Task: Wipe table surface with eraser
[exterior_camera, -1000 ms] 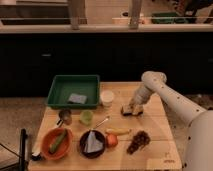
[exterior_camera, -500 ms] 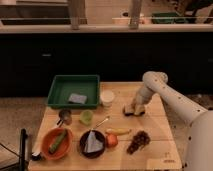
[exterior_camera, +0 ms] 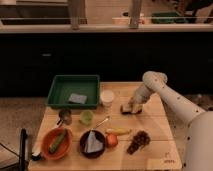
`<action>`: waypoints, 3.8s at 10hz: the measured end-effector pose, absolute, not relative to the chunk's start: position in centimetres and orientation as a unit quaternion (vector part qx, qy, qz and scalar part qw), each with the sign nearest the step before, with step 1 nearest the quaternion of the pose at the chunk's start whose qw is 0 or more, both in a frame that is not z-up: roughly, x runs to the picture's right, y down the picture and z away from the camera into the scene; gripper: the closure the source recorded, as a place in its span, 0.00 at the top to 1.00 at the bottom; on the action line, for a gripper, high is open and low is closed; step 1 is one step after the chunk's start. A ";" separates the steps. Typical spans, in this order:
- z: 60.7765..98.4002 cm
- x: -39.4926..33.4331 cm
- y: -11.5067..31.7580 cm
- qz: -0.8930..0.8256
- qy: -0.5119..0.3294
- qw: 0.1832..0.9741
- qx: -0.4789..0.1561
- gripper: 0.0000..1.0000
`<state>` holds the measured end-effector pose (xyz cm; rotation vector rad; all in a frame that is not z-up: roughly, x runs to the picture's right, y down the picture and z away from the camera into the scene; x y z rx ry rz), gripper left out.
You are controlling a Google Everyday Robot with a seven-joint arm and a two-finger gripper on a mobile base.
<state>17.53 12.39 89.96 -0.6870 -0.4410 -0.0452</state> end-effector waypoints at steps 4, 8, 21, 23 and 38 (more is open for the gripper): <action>85.4 15.0 14.8 -0.093 -0.260 0.898 -0.343 0.00; 84.0 17.6 16.5 -0.103 -0.241 0.894 -0.362 0.00; 89.1 14.7 14.2 -0.096 -0.239 0.900 -0.352 0.00; 87.7 13.6 15.1 -0.119 -0.253 0.893 -0.352 0.00; 91.3 20.4 13.7 -0.045 -0.188 0.920 -0.340 0.00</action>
